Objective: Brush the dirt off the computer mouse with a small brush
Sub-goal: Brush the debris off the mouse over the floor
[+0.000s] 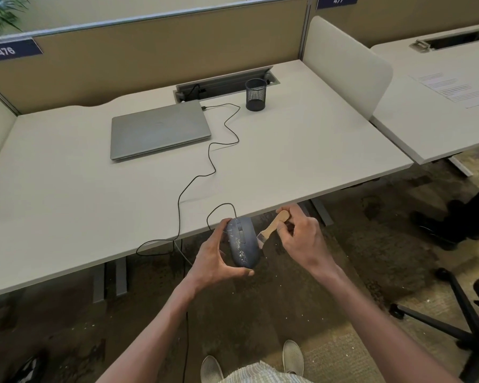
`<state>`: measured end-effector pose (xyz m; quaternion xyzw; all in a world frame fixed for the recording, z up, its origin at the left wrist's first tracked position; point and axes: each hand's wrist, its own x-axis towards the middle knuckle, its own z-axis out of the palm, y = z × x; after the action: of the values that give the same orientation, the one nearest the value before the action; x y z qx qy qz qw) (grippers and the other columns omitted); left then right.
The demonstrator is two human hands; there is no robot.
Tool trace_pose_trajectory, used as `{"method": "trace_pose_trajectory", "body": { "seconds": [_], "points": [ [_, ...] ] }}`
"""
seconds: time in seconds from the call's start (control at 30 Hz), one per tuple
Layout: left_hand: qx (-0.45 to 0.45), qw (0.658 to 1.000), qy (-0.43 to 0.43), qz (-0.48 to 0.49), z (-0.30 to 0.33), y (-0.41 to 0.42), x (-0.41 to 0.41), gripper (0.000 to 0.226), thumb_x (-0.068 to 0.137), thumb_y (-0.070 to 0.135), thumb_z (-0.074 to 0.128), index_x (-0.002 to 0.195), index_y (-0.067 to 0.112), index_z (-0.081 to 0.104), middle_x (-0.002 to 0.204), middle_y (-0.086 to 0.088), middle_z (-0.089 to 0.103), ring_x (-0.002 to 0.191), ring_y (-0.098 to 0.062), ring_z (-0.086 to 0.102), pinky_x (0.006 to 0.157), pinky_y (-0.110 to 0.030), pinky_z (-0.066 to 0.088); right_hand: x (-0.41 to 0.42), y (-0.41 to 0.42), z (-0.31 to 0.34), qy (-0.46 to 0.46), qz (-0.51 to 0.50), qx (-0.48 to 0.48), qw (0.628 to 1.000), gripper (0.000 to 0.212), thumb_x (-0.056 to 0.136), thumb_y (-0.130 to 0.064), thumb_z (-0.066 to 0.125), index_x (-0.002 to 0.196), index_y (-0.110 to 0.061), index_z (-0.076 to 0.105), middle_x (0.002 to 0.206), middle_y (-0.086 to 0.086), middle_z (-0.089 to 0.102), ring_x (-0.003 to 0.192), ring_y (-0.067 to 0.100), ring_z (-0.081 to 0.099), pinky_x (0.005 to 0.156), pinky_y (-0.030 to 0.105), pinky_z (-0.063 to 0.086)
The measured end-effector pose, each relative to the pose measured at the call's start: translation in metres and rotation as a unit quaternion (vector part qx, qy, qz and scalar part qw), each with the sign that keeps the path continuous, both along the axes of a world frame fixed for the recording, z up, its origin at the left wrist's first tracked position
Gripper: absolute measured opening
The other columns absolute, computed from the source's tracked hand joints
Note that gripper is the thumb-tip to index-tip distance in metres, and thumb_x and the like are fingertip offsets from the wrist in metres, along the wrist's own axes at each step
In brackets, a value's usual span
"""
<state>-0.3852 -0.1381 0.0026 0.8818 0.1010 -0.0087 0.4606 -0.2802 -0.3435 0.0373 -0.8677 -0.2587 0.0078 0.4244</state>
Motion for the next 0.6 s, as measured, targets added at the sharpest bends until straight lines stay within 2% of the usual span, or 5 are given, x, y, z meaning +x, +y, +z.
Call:
{"method": "trace_pose_trajectory", "body": {
  "seconds": [0.17,0.27,0.37,0.47,0.6],
  "points": [
    [0.003,1.000,0.004,-0.004,0.003,-0.003,-0.002,0.129,0.056,0.044,0.096,0.157,0.023,0.018,0.156,-0.007,0.040,0.138,-0.025,0.045,0.110,-0.045,0.047,0.002,0.011,-0.007,0.017,0.032,-0.039,0.999,0.020,0.099,-0.015,0.059,0.119,-0.014,0.054,0.080,-0.003,0.066,0.060,0.005,0.063,0.048,0.016,0.049],
    [0.003,1.000,0.005,-0.012,0.006,-0.005,-0.004,0.126,0.055,0.050,0.094,0.155,0.028,0.019,0.155,-0.005,0.042,0.138,-0.023,0.046,0.110,-0.045,0.046,0.006,0.018,-0.009,0.040,0.025,-0.035,0.998,0.014,0.099,-0.016,0.059,0.112,-0.017,0.057,0.078,-0.006,0.065,0.061,0.006,0.063,0.047,0.015,0.046],
    [0.003,1.000,0.006,-0.023,0.009,-0.007,-0.005,0.126,0.054,0.054,0.091,0.154,0.034,0.016,0.154,-0.003,0.043,0.138,-0.021,0.045,0.111,-0.047,0.045,0.010,0.025,-0.010,0.082,0.015,-0.016,0.996,0.012,0.098,-0.018,0.061,0.106,-0.026,0.055,0.085,-0.009,0.067,0.070,0.005,0.068,0.054,0.013,0.051],
    [-0.001,0.999,0.012,-0.034,0.010,-0.008,-0.006,0.129,0.055,0.051,0.093,0.156,0.029,0.016,0.154,-0.003,0.043,0.139,-0.021,0.044,0.113,-0.050,0.042,0.015,0.033,-0.011,0.155,-0.005,0.014,0.988,0.012,0.096,-0.019,0.063,0.105,-0.025,0.057,0.097,-0.001,0.071,0.083,0.015,0.074,0.071,0.030,0.063],
    [-0.008,0.999,0.014,-0.039,0.012,-0.010,-0.006,0.128,0.056,0.046,0.094,0.156,0.031,0.015,0.154,-0.003,0.044,0.138,-0.020,0.044,0.115,-0.049,0.040,0.019,0.040,-0.012,0.248,-0.036,0.059,0.966,0.014,0.095,-0.019,0.065,0.109,-0.019,0.065,0.105,0.004,0.073,0.097,0.022,0.071,0.087,0.046,0.060]
  ]
}}
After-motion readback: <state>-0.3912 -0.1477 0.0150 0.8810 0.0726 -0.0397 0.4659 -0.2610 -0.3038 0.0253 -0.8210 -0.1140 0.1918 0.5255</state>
